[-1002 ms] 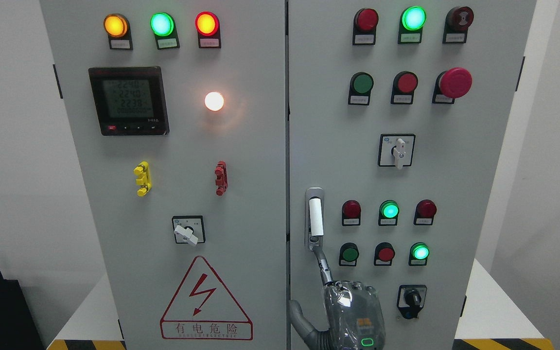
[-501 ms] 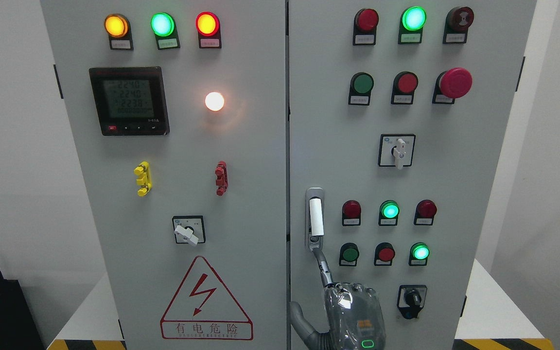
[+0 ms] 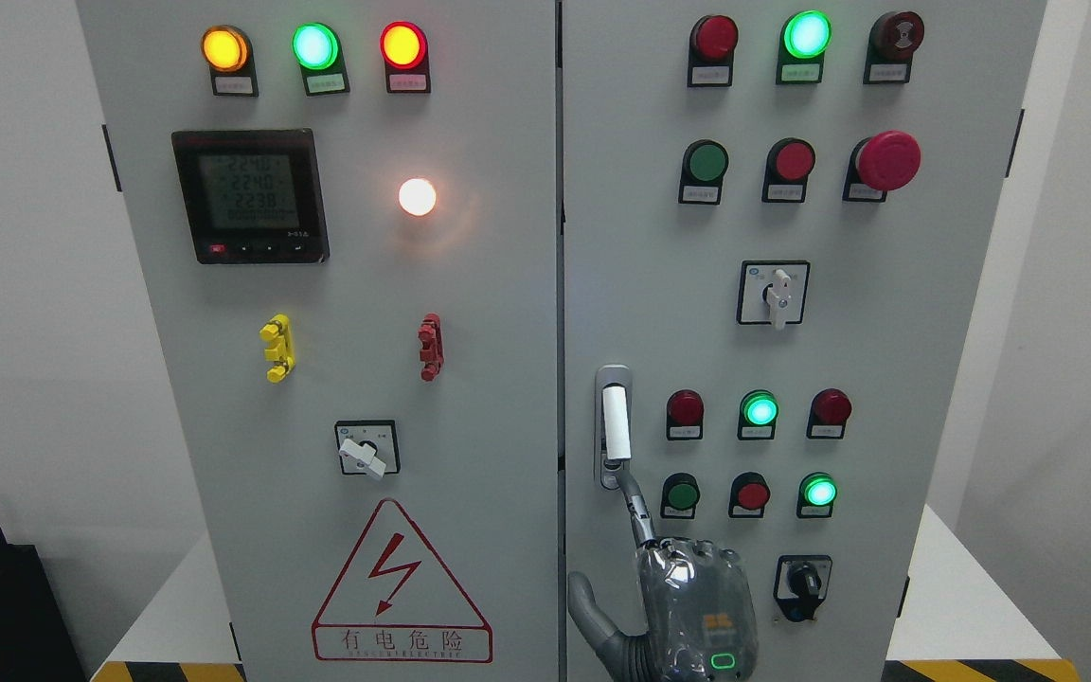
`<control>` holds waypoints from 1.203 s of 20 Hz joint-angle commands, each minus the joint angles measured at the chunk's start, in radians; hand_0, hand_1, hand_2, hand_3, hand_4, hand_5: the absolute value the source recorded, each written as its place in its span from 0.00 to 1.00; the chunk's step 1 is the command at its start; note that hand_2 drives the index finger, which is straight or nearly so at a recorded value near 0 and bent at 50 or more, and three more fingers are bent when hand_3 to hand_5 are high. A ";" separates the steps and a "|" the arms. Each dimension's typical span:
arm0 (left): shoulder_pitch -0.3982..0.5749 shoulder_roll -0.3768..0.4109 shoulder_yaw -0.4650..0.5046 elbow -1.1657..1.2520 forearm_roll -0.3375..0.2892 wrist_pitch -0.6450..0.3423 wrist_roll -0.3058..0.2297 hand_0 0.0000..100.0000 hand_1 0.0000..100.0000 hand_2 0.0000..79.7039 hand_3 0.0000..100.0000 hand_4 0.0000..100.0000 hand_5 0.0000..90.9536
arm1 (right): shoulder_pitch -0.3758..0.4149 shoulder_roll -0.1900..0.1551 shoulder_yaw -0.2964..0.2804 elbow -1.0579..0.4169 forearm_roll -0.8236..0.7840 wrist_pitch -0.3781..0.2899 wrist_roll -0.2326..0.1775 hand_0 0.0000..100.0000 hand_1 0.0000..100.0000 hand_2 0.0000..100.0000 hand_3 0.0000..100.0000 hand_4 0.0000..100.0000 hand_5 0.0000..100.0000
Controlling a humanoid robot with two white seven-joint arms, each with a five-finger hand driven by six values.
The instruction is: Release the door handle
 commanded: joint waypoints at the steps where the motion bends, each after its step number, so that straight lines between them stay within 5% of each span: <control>1: 0.000 0.000 0.011 0.017 0.000 0.002 -0.001 0.12 0.39 0.00 0.00 0.00 0.00 | 0.005 0.001 -0.003 -0.019 -0.003 -0.014 -0.024 0.36 0.27 0.10 1.00 0.95 0.98; 4: 0.000 0.000 0.011 0.017 0.000 0.002 -0.001 0.12 0.39 0.00 0.00 0.00 0.00 | 0.026 0.007 -0.011 -0.036 -0.006 -0.031 -0.042 0.43 0.27 0.51 1.00 0.90 0.94; 7: 0.000 0.000 0.011 0.017 0.000 0.002 -0.001 0.12 0.39 0.00 0.00 0.00 0.00 | 0.030 0.008 -0.020 -0.047 -0.008 -0.031 -0.042 0.53 0.16 0.66 0.98 0.85 0.91; 11: 0.000 0.000 0.011 0.017 0.000 0.002 -0.001 0.12 0.39 0.00 0.00 0.00 0.00 | 0.037 0.008 -0.049 -0.059 -0.006 -0.031 -0.041 0.48 0.05 0.85 1.00 0.89 0.91; 24: 0.000 0.000 0.011 0.017 0.000 0.002 -0.001 0.12 0.39 0.00 0.00 0.00 0.00 | -0.066 0.002 -0.045 -0.057 0.021 -0.004 0.030 0.42 0.00 0.92 1.00 0.92 0.94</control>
